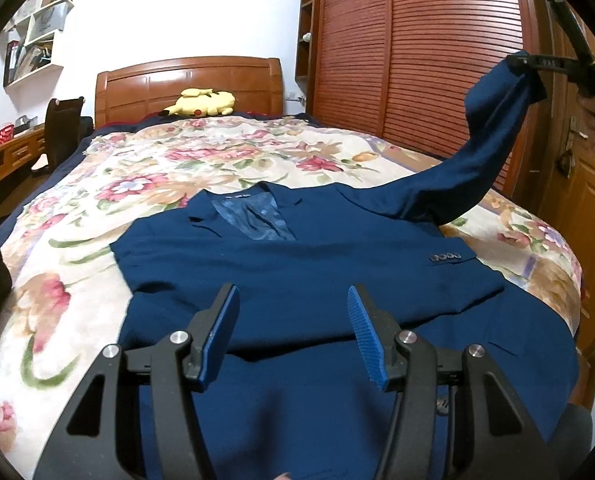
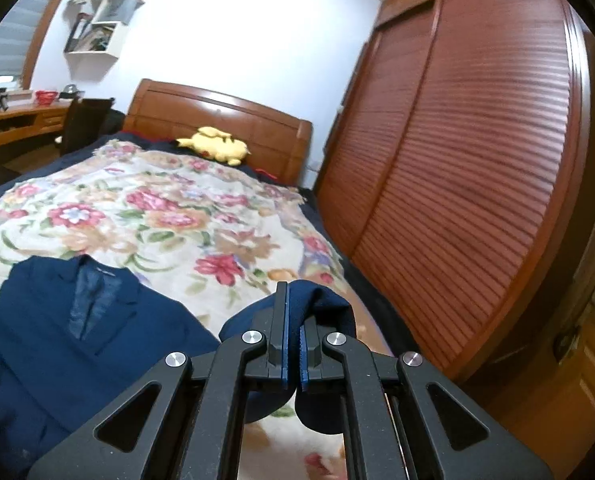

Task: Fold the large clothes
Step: 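Carry the held sleeve across the jacket body with the right gripper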

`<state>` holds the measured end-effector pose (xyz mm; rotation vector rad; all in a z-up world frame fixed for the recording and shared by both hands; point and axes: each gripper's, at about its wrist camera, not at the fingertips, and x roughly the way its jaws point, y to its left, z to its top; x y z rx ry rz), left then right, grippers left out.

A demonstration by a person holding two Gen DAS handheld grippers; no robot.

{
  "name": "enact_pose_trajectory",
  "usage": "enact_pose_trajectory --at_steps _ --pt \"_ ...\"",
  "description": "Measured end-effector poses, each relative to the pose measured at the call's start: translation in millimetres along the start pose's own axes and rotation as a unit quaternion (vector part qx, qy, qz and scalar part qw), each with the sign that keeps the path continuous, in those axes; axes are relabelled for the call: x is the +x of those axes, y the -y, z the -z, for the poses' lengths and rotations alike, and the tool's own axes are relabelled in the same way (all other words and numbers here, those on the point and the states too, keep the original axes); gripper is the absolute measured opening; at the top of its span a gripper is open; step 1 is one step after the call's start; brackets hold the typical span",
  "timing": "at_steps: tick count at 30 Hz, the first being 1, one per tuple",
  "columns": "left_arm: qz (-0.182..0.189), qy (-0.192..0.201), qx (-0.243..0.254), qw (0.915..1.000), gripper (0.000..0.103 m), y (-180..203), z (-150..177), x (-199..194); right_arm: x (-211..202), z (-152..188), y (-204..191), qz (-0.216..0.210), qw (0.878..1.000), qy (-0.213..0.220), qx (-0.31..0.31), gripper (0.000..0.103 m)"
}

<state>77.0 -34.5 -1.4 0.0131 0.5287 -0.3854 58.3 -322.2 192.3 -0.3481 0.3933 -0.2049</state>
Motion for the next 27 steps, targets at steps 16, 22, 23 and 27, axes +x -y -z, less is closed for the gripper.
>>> enact_pose_trajectory --at_steps 16,22,23,27 --pt "-0.025 0.015 -0.018 0.9994 0.055 -36.1 5.0 -29.5 -18.9 -8.5 -117.6 -0.085 0.994 -0.007 -0.066 0.001" --pt "-0.032 0.016 -0.021 0.9991 0.055 -41.5 7.4 -31.6 -20.1 5.7 -160.6 -0.133 0.987 -0.019 -0.088 0.001" --pt "-0.033 0.016 -0.021 0.9991 0.055 -41.8 7.8 -31.8 -20.4 9.3 -168.4 -0.142 0.985 -0.021 -0.093 0.001" --pt "-0.035 0.014 -0.021 0.9991 0.055 -42.2 8.5 -31.5 -18.0 25.7 -193.5 -0.172 0.98 -0.033 -0.1 0.001"
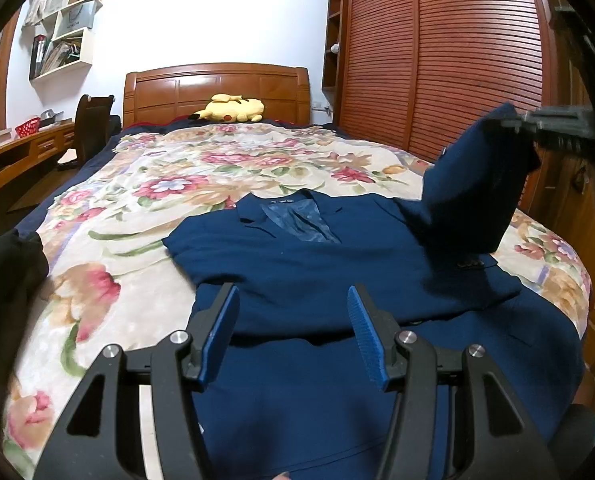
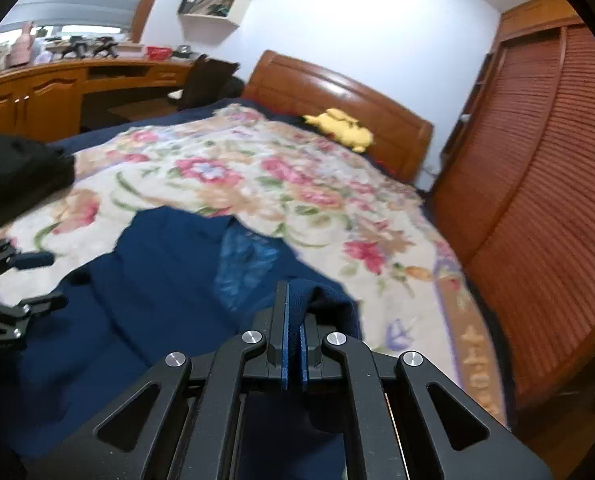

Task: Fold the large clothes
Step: 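Carry the held sleeve across the jacket body with the right gripper, then lower the sleeve onto the jacket body and open the right gripper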

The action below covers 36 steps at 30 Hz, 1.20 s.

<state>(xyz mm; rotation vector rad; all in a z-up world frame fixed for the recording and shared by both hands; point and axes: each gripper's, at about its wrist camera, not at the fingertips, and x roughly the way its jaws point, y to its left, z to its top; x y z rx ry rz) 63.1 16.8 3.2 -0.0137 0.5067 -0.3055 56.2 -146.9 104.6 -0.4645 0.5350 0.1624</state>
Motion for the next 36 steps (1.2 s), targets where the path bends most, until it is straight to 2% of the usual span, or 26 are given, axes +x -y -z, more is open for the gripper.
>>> enact_pose_trajectory --at_steps 6,14,21,25,30,33,35,36 --pt "-0.003 -0.002 0.004 1.0 0.055 1.6 -0.2 2.2 18.1 27.4 -25.5 -0.043 0.999 -0.027 0.014 0.001" --pt "-0.005 -0.007 0.008 0.9999 0.055 3.1 1.0 5.4 34.0 71.7 -54.6 -0.104 0.991 -0.056 0.062 0.001" --pt "-0.009 -0.01 0.01 0.9999 0.055 4.2 2.0 7.9 36.5 93.4 -72.6 -0.122 0.987 -0.07 0.075 0.002" --pt "-0.011 -0.012 0.011 0.9998 0.055 5.3 3.1 9.1 36.2 104.3 -74.9 -0.137 0.981 -0.091 0.103 0.004" --pt "-0.012 -0.014 0.012 0.9998 0.055 6.1 4.1 9.8 27.0 114.7 -78.2 -0.131 0.979 -0.109 0.108 0.005" --pt "-0.009 -0.013 0.013 0.9998 0.055 7.2 4.5 8.8 18.3 123.3 -75.4 -0.126 0.978 -0.119 0.113 0.013" --pt "-0.007 -0.012 0.015 0.9998 0.055 8.4 4.3 8.4 11.8 128.7 -74.5 -0.119 0.98 -0.119 0.109 0.027" --pt "-0.006 -0.011 0.016 0.9998 0.055 9.8 4.4 8.4 7.4 131.4 -74.0 -0.112 0.981 -0.119 0.104 0.031"
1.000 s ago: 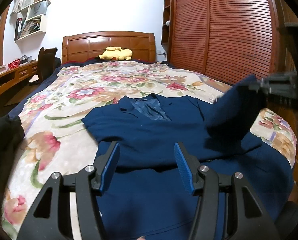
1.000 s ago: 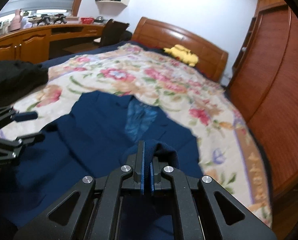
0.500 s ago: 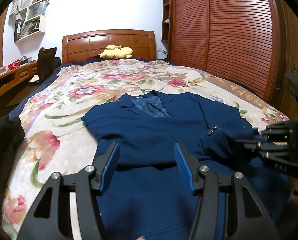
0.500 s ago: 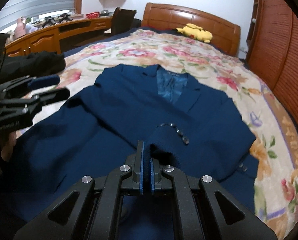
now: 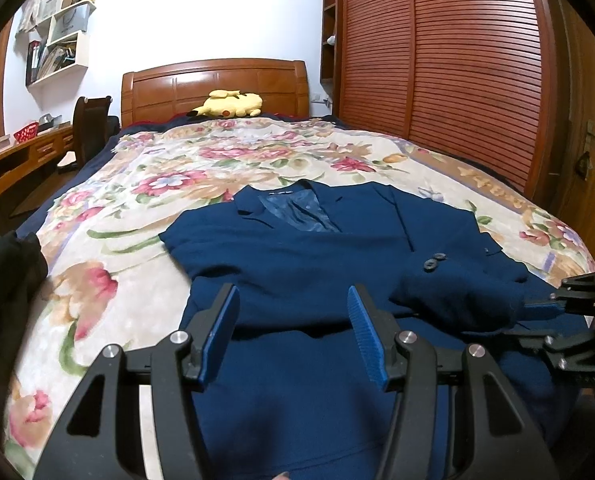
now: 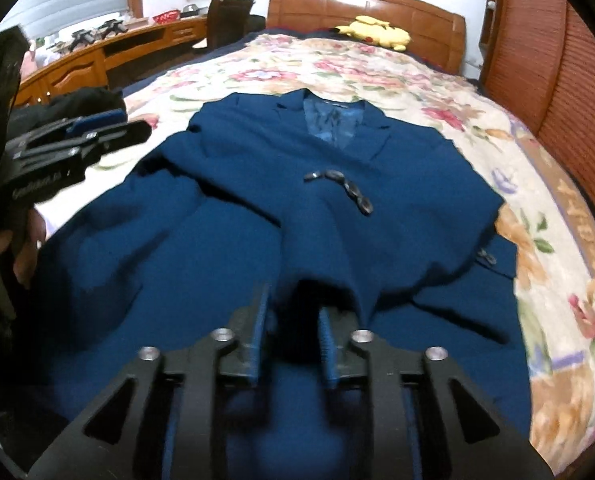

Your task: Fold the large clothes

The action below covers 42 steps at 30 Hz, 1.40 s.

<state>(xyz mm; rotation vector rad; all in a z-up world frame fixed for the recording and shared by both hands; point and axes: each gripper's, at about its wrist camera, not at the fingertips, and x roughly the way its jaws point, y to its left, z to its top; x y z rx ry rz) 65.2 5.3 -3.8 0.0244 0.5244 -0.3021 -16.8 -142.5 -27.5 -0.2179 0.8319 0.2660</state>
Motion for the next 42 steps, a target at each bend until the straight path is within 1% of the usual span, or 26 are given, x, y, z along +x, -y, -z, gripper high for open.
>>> enact_pose_trajectory --at_steps 1,4,7,14,17,20,22,24,26,30,35,38,40,42 --pt "0.002 0.0 0.001 1.0 0.055 1.7 0.0 0.1 -2.9 3.2 0.7 0.006 1.0 -0.001 -0.003 0.035" --pt "0.007 0.0 0.009 0.9999 0.055 10.4 -0.7 -0.2 -14.7 12.0 6.8 0.021 1.0 0.005 -0.002 0.043" --pt "0.013 0.0 0.013 0.9998 0.055 20.6 -2.7 0.1 -22.7 16.7 19.0 0.038 0.999 0.016 0.002 0.046" --pt "0.028 -0.008 0.022 0.9993 0.055 51.6 -7.7 -0.1 -25.6 23.7 58.7 0.056 0.997 0.033 0.045 0.046" --pt "0.034 -0.008 0.035 0.9987 0.055 73.1 -10.1 -3.6 -21.9 26.7 75.2 0.066 0.995 0.038 0.067 0.046" --pt "0.037 -0.01 0.05 0.998 0.055 93.1 -10.3 -4.6 -16.6 27.7 90.0 0.064 0.993 0.041 0.091 0.046" --pt "0.037 -0.017 0.058 0.9975 0.055 105.1 -9.7 -1.1 -11.7 25.0 96.7 0.071 0.992 0.042 0.098 0.046" --pt "0.042 -0.024 0.056 0.9973 0.055 113.3 -9.7 2.3 -8.2 22.6 102.6 0.08 0.991 0.046 0.102 0.046" --pt "0.051 -0.029 0.05 0.997 0.055 120.3 -10.8 4.0 -5.5 22.4 110.2 0.08 0.99 0.043 0.11 0.046" --pt "0.063 -0.035 0.051 0.9961 0.055 136.6 -14.1 6.0 -11.9 29.7 115.3 0.093 0.989 0.053 0.1 0.046" --pt "0.067 -0.053 0.057 0.9948 0.055 153.8 -13.4 16.1 -21.6 40.0 117.8 0.086 0.99 0.057 0.1 0.046" --pt "0.059 -0.07 0.051 0.9945 0.055 155.1 -9.5 24.8 -22.7 44.1 116.8 0.088 0.99 0.052 0.093 0.046" --pt "0.063 -0.086 0.042 0.9933 0.055 152.5 -7.0 30.4 -25.4 44.9 119.6 0.086 0.99 0.05 0.097 0.046" --pt "0.065 -0.093 0.037 0.9928 0.055 148.9 -3.5 32.6 -30.8 44.1 124.1 0.084 0.989 0.055 0.107 0.046"
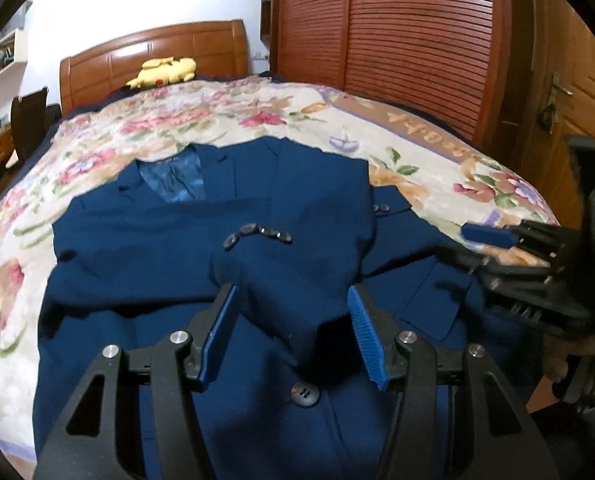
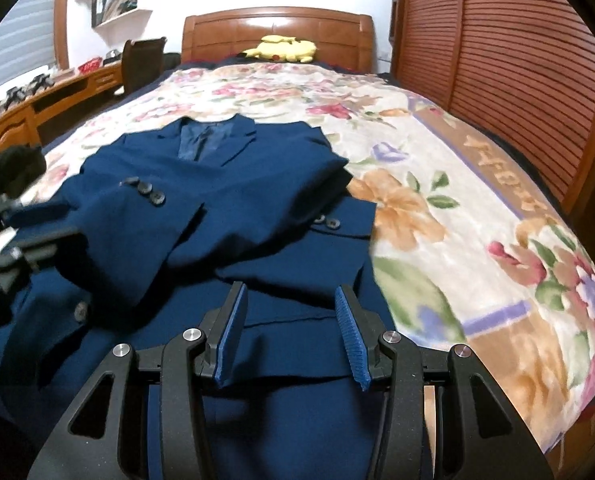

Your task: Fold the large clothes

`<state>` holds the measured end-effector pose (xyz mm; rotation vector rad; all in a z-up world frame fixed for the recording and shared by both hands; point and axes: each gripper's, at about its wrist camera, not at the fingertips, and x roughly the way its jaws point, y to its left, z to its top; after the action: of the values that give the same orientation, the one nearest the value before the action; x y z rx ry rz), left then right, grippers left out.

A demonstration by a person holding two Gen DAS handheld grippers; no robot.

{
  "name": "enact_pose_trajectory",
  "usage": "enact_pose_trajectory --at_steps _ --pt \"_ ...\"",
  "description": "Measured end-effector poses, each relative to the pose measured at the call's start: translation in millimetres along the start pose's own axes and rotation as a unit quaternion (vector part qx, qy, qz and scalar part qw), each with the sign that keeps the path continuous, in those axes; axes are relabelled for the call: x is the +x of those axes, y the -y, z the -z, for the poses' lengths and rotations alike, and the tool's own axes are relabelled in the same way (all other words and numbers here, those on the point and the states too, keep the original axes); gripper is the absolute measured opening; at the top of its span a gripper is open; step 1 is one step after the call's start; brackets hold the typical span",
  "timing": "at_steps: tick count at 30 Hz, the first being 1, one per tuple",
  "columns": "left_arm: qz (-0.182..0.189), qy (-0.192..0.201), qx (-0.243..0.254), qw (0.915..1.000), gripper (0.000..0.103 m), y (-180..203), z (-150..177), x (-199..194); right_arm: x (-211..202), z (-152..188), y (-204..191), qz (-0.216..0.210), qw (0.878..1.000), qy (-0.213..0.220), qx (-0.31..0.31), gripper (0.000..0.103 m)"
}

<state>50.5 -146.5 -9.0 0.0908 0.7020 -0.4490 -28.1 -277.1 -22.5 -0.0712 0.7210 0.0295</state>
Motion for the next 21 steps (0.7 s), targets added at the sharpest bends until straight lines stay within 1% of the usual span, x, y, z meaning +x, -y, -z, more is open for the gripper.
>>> enact_pose_trajectory --at_steps 4,7,9,10,11,12,13,14,15,18,21 --pt "0.008 -0.012 -0.013 0.9998 0.055 -7.1 4.9 3.8 -8.2 -7.1 7.5 -0.007 1.0 0.01 0.025 0.046" --pt "0.016 -0.018 -0.017 0.9996 0.055 -11.0 7.1 4.6 -13.9 -13.1 4.6 -0.015 0.999 0.015 0.031 0.046" --pt "0.024 -0.026 -0.021 0.9992 0.033 -13.8 7.6 5.4 -16.8 -17.5 -0.7 -0.018 0.999 0.019 0.029 0.046" --pt "0.024 -0.031 -0.022 0.999 0.031 -15.1 8.0 6.0 -17.8 -19.0 -3.2 -0.02 0.999 0.02 0.028 0.046" --pt "0.025 -0.037 -0.022 0.9988 0.024 -16.7 8.8 6.5 -18.7 -20.4 -5.5 -0.021 0.999 0.022 0.027 0.046" --pt "0.024 -0.04 -0.021 0.9987 0.014 -17.1 9.4 6.6 -19.4 -22.0 -8.4 -0.022 0.999 0.023 0.025 0.046" --pt "0.024 -0.043 -0.02 0.9986 0.013 -17.5 10.2 6.3 -20.1 -23.9 -12.1 -0.024 0.999 0.024 0.021 0.046" --pt "0.023 -0.044 -0.019 0.9986 0.008 -18.0 10.4 5.2 -19.9 -25.0 -14.7 -0.025 0.999 0.025 0.018 0.046" --pt "0.018 -0.041 -0.018 0.9988 0.006 -18.3 10.1 2.3 -19.7 -25.5 -16.5 -0.025 0.999 0.026 0.016 0.046" --pt "0.002 -0.021 -0.02 0.9996 0.005 -27.3 6.0 -12.4 -18.0 -26.2 -22.0 -0.025 0.999 0.025 0.008 0.046" --pt "-0.028 -0.004 -0.029 0.9992 0.005 -50.1 3.3 -25.6 -15.0 -25.4 -23.2 -0.023 0.999 0.022 0.006 0.046"
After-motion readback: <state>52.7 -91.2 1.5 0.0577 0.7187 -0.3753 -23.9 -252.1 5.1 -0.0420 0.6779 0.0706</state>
